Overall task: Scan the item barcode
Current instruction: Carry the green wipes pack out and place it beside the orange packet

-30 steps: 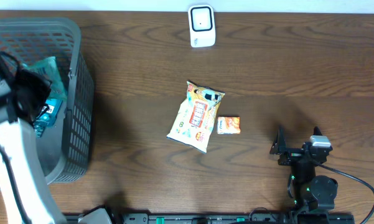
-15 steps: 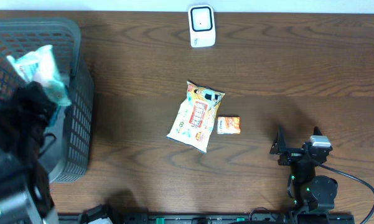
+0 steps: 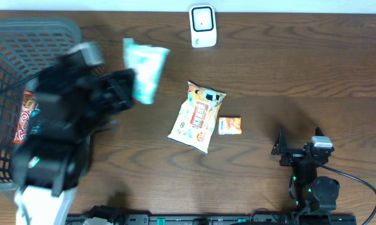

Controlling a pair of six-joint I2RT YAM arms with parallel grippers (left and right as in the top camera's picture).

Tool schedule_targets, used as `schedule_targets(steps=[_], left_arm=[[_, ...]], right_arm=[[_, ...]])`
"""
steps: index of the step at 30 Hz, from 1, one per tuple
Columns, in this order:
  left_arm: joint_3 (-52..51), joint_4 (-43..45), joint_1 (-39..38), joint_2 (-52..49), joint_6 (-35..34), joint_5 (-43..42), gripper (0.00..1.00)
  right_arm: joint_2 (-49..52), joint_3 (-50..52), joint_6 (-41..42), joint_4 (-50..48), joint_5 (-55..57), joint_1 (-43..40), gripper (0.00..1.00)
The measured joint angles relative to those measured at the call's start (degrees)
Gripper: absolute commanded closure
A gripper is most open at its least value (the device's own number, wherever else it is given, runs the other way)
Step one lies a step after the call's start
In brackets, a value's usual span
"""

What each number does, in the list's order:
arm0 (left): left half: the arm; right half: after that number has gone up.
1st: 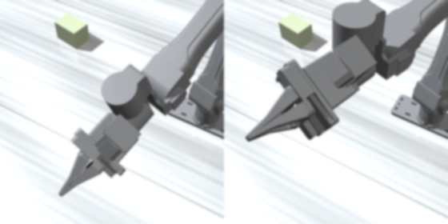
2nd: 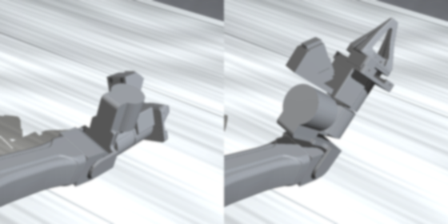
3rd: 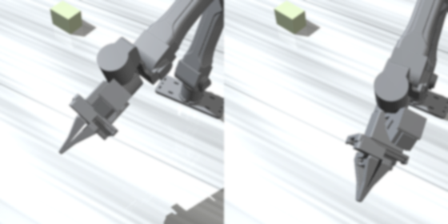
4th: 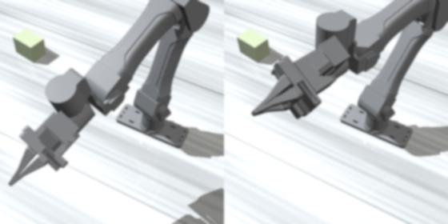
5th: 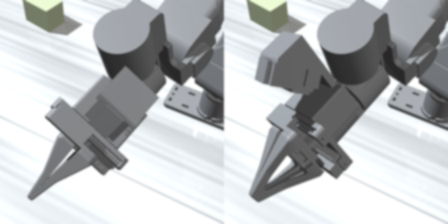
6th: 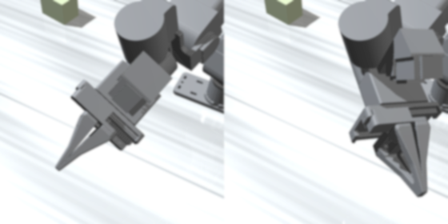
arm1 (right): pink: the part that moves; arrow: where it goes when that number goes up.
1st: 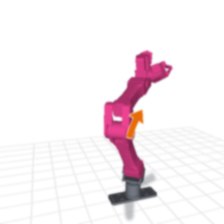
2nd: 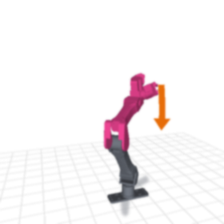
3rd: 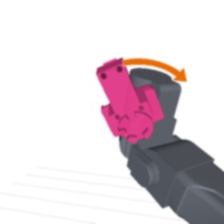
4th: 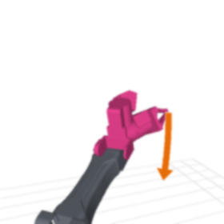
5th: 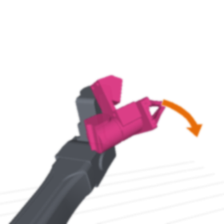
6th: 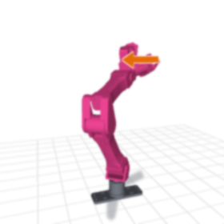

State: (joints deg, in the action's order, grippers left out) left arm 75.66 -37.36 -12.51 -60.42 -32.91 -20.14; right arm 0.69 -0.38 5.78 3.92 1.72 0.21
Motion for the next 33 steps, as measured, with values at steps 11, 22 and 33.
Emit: schedule_targets(steps=[11, 22, 33], left_arm=[[0.0, 15.23, -17.31, -25.38, 1.46, 0.7, 0.93], [0.0, 38.01, -26.51, -49.57, 1.42, 0.76, 0.92], [0.0, 45.99, -28.52, -60.89, 0.09, 0.87, 0.43]], right_arm=[[0.0, 0.0, 0.02, 0.02, -0.02, 0.0, 0.01], [0.0, 0.0, 0.02, 0.04, -0.02, 0.0, 0.01], [0.0, 0.0, 0.0, 0.04, -0.02, 0.0, 0.01]])
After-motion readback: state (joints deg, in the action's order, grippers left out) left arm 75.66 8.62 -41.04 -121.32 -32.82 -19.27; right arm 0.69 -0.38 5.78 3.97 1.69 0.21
